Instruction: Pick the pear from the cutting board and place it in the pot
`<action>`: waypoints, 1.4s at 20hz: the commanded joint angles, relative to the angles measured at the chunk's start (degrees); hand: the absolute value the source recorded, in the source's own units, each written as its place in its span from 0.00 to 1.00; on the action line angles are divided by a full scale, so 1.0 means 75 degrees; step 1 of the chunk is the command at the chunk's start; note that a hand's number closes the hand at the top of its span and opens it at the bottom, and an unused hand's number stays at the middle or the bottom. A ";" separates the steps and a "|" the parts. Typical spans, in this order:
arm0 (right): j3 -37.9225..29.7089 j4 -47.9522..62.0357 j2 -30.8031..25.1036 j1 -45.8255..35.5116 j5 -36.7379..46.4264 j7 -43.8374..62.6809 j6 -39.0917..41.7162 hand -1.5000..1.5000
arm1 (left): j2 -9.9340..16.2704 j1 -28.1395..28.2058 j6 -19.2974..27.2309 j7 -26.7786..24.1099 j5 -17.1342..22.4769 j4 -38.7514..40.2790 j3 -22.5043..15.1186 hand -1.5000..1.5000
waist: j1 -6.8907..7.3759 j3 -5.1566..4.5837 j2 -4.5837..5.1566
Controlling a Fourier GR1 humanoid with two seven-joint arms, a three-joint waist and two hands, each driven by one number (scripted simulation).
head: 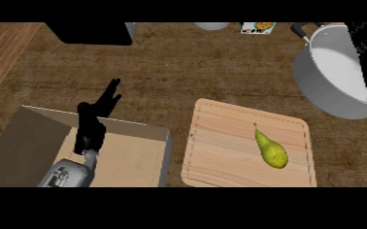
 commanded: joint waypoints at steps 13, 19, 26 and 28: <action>-0.0833 0.0682 -0.0210 0.2365 -0.0086 -0.5103 0.1958 0.00 | 0.0357 0.1751 0.0139 -0.2312 0.0815 -0.2253 0.0115 0.50 | -0.0411 0.0092 0.0113; -0.0832 -0.0617 -0.0759 0.3183 0.0055 -0.5338 0.2537 0.00 | 0.0600 0.1476 0.0094 -0.2051 0.1036 -0.2221 0.0308 0.50 | -0.0568 0.0070 0.0083; 0.0102 -0.1373 -0.2144 0.3396 0.2131 -0.3482 0.2632 0.00 | 0.0761 0.1746 0.0079 -0.2149 0.1132 -0.2479 0.0296 0.50 | -0.0541 0.0035 0.0129; 0.0677 -0.1451 -0.2369 0.3634 0.2791 -0.3183 0.2860 0.00 | 0.0810 0.1797 0.0045 -0.2056 0.1241 -0.2628 0.0329 0.50 | -0.0464 0.0045 0.0145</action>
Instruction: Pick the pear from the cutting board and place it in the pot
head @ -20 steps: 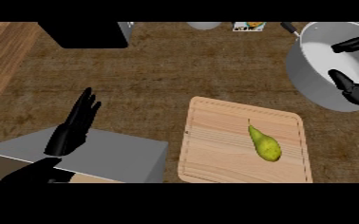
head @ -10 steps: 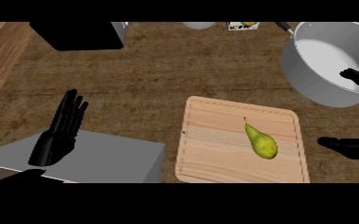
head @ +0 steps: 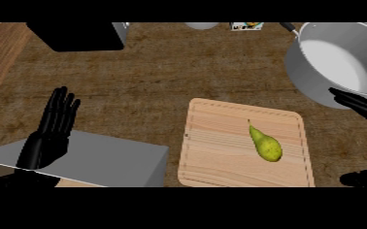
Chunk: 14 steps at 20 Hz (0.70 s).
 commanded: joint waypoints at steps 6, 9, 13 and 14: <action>0.1788 -0.1326 -0.0117 0.0334 0.2034 0.2638 0.0221 0.00 | -0.0448 -0.0568 0.0166 -0.0389 -0.0541 0.1134 -0.0400 0.50 | -0.0044 -0.0204 0.0142; 0.1869 -0.1335 0.0154 -0.0068 0.2056 0.3297 0.0424 0.00 | -0.0285 -0.0836 0.0099 -0.0173 -0.0406 0.1110 -0.0243 0.50 | 0.0064 -0.0192 0.0136; 0.2191 -0.1081 0.0541 -0.0198 0.2253 0.3630 0.0512 0.00 | -0.0513 -0.0800 0.0245 -0.0564 -0.0545 0.1402 -0.0460 0.50 | 0.0068 -0.0186 0.0141; 0.2469 -0.1249 0.0563 -0.0321 0.2582 0.4114 0.0605 0.00 | -0.0378 -0.0625 0.0236 -0.0476 -0.0480 0.1001 -0.0484 0.50 | 0.0122 -0.0188 0.0130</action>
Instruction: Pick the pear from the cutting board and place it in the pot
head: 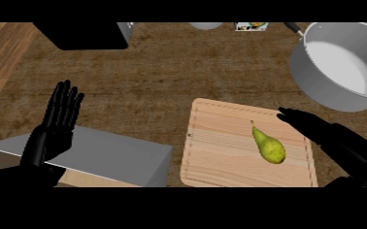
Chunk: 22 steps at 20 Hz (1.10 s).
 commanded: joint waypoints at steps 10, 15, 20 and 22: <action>0.0930 0.1460 0.0891 -0.0858 0.1220 0.0836 0.0242 0.00 | -0.0578 -0.0462 0.0239 -0.0513 -0.0470 0.1297 -0.0553 0.50 | 0.0022 -0.0230 0.0176; 0.1203 0.1783 0.1315 -0.0771 0.1705 0.0684 -0.0214 0.00 | -0.0474 -0.0472 0.0400 -0.0403 -0.0455 0.1169 -0.0621 0.50 | -0.0013 -0.0226 0.0152; 0.1144 0.2127 0.1292 -0.0813 0.1907 0.0490 -0.0285 0.00 | -0.0497 -0.0674 0.0566 -0.0351 -0.0471 0.1140 -0.0749 0.50 | -0.0067 -0.0224 0.0149; 0.1111 0.2062 0.1359 -0.0879 0.1831 0.0637 -0.0101 0.00 | -0.0486 -0.0226 0.0560 -0.0618 -0.0493 0.0966 -0.0853 0.50 | -0.0025 -0.0229 0.0132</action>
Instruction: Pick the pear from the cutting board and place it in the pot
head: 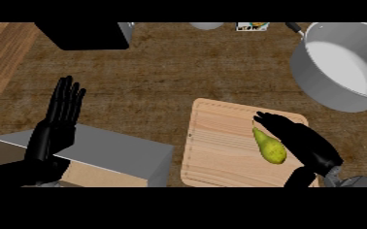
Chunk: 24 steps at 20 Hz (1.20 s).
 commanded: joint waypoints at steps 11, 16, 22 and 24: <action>-0.0054 0.1130 0.0659 -0.0659 0.0853 -0.1047 -0.1334 1.00 | -0.0186 -0.0057 -0.0237 -0.0564 -0.0110 0.1128 -0.0223 0.50 | -0.0048 -0.0273 0.0155; 0.0139 0.1234 0.0930 -0.0551 0.1248 -0.1103 -0.1769 1.00 | -0.0263 -0.0232 -0.0095 -0.0618 -0.0103 0.1409 -0.0177 0.50 | -0.0111 -0.0279 0.0155; -0.0715 0.2085 0.1156 -0.1061 0.1288 -0.0442 -0.2221 1.00 | -0.0139 -0.0243 0.0103 -0.0190 -0.0157 0.0703 -0.0420 0.50 | 0.0052 -0.0268 0.0232; -0.1834 0.2611 0.1283 -0.1738 0.1074 0.1134 -0.2195 1.00 | 0.0011 -0.0412 0.0069 -0.0069 -0.0077 0.0339 -0.0319 0.50 | 0.0275 -0.0282 0.0376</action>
